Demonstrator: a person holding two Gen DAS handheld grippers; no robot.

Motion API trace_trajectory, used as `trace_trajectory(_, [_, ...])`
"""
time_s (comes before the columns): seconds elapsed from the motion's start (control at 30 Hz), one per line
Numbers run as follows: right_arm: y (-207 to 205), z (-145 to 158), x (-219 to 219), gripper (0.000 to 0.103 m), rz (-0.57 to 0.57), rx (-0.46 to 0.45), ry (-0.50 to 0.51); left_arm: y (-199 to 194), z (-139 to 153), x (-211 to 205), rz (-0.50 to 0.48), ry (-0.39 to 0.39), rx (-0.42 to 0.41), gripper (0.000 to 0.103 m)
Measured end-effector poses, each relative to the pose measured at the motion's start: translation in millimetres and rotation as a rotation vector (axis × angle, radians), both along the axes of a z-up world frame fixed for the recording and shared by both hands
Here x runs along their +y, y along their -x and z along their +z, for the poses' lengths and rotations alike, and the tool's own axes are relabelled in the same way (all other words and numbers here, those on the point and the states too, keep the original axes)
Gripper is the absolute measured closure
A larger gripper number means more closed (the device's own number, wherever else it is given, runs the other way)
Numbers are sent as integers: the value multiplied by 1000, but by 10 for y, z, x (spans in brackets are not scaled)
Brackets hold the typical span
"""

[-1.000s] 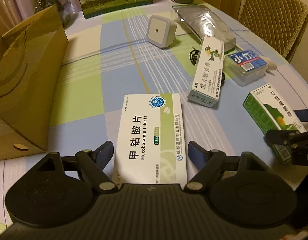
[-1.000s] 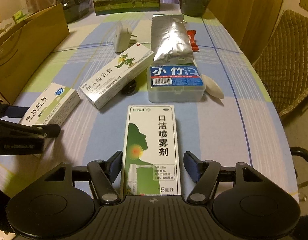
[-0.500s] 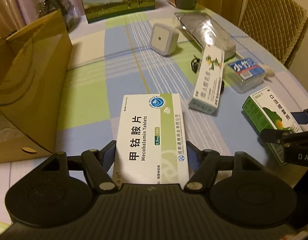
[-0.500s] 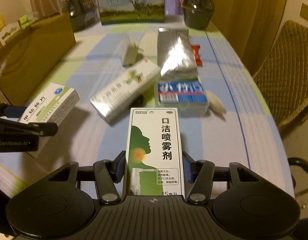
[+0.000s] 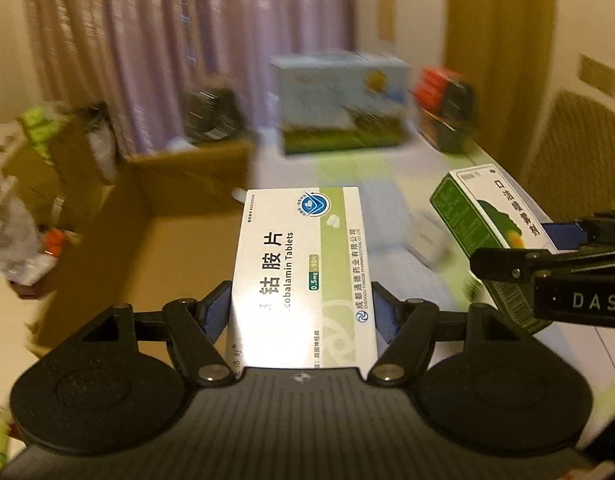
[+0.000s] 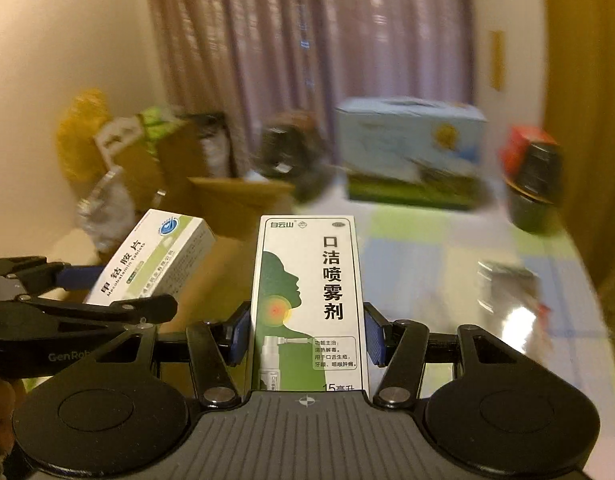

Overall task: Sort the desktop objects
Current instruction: 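Carry both held boxes over the open cardboard box, then open both tools to drop the boxes into the cardboard box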

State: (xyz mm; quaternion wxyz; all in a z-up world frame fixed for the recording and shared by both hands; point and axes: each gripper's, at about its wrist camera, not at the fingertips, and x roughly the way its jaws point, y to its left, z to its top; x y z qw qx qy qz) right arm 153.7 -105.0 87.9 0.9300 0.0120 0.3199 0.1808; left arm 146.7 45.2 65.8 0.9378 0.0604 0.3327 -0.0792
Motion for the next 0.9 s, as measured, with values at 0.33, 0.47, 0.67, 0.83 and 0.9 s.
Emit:
trace_trajectory(0.33, [-580, -110, 1165, 50, 101, 109, -49, -477, 162, 1185, 128, -53, 12, 36])
trace_trajectory(0.47, [-749, -268, 1399, 50, 103, 144, -34, -513, -6, 1381, 143, -64, 36, 36])
trace_trajectory(0.67, [-777, -414, 1417, 50, 79, 168, -34, -568, -226, 1543, 124, -21, 61, 36])
trace_trajectory(0.83, [-790, -459, 1423, 50, 75, 174, -30, -608, -306, 1621, 120, -8, 65, 35])
trace_trajectory(0.9, [-790, -480, 1436, 50, 76, 178, -28, -596, -297, 1644, 121, -7, 56, 35])
